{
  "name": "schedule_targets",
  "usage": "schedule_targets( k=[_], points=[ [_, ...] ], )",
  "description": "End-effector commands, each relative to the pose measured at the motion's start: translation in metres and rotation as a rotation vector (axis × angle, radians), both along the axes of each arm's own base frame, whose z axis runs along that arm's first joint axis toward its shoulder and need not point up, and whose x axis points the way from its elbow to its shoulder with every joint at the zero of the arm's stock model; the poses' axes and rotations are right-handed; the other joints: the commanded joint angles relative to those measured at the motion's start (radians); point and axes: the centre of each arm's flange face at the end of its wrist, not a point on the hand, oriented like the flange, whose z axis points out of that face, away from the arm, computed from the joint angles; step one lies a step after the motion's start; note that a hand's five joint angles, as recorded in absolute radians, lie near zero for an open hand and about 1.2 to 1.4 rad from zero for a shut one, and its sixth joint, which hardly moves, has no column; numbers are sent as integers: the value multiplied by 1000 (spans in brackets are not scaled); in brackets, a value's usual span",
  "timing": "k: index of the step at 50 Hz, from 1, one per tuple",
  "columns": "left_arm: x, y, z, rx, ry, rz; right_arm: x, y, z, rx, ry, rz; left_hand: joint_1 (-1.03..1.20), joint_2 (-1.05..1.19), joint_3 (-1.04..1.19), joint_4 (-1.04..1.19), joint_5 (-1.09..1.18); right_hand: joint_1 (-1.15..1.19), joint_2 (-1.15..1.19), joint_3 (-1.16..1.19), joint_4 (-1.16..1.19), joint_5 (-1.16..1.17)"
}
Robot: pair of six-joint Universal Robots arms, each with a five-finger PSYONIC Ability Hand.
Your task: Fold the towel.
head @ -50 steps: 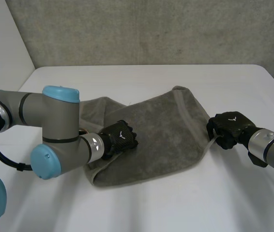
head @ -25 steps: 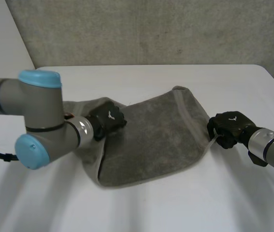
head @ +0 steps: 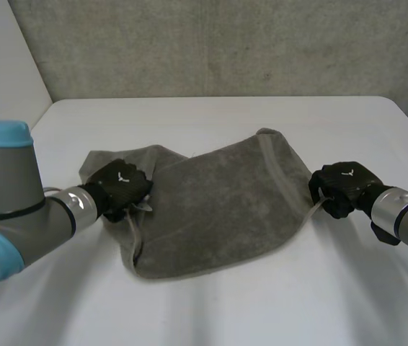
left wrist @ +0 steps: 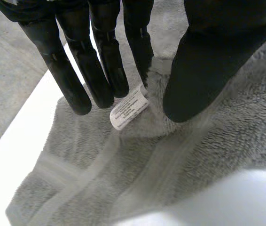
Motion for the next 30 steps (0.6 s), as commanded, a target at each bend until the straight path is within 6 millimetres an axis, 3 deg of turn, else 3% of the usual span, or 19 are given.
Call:
schedule_targets(
  k=[1,12,30],
  points=[
    [-3,12,-10,10,53,-95,1,2,-2,7,1,4,-79,-79,-81,-80,-85,5,184,182,179,187],
    [-4,25,5,1,111,-184,0,2,-4,15,2,4,-79,-79,-81,-80,-85,5,184,182,179,187],
    [-6,19,-10,-45,114,-247,1,3,-7,24,2,5,-61,-62,-64,-62,-67,5,184,182,179,187]
  ],
)
